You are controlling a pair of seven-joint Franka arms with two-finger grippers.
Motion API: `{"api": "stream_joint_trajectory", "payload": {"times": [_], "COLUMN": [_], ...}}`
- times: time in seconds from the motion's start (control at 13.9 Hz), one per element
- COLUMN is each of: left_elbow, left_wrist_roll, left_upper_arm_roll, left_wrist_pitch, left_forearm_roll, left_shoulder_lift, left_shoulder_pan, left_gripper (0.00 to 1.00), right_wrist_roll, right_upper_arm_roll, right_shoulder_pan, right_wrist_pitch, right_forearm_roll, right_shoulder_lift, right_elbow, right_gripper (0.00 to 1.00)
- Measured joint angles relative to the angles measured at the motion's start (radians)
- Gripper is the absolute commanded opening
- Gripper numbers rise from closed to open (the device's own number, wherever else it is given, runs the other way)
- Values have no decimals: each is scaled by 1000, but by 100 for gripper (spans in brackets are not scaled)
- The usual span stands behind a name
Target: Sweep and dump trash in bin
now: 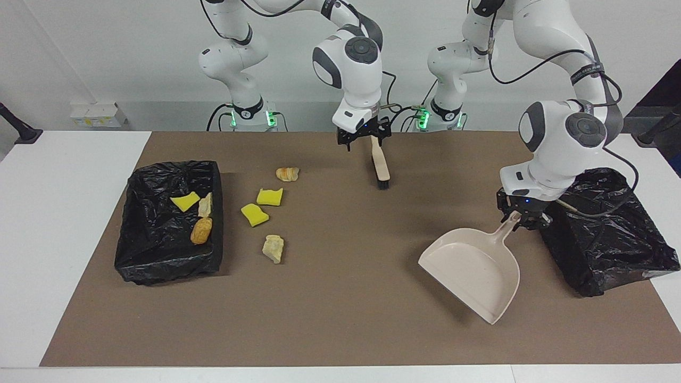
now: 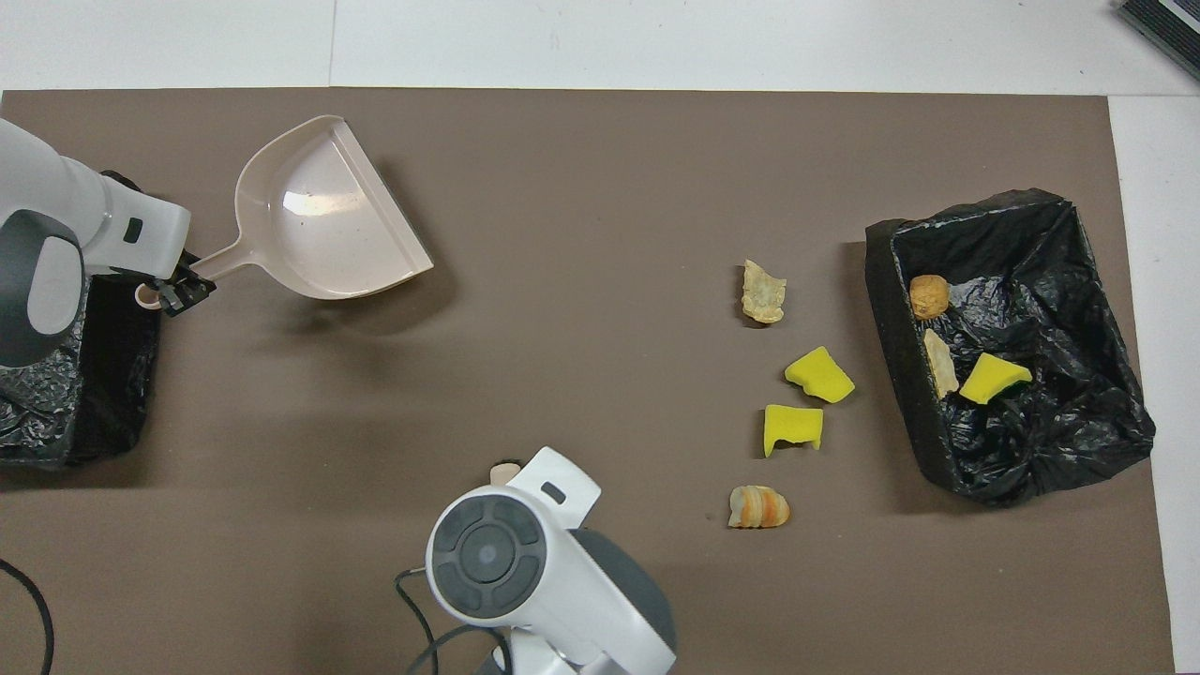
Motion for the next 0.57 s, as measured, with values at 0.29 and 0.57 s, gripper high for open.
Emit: {"api": "stream_joint_trajectory", "payload": {"times": [0.29, 0.57], "left_elbow": [-12, -32], "left_wrist_roll": [74, 84], "left_upper_arm_roll": [-8, -9], "left_wrist_pitch": [-1, -1], "left_forearm_roll": [2, 5], "left_shoulder_lift": [9, 9], "left_shoulder_pan": [2, 2], "left_gripper": [0, 0], "right_wrist_roll": [54, 76], "right_upper_arm_roll": [-1, -1], "right_shoulder_pan": [51, 53], "right_wrist_pitch": [57, 80], "right_forearm_roll": [3, 52], "right_shoulder_lift": [33, 13], "right_elbow": [-64, -109], "right_gripper": [75, 62]}}
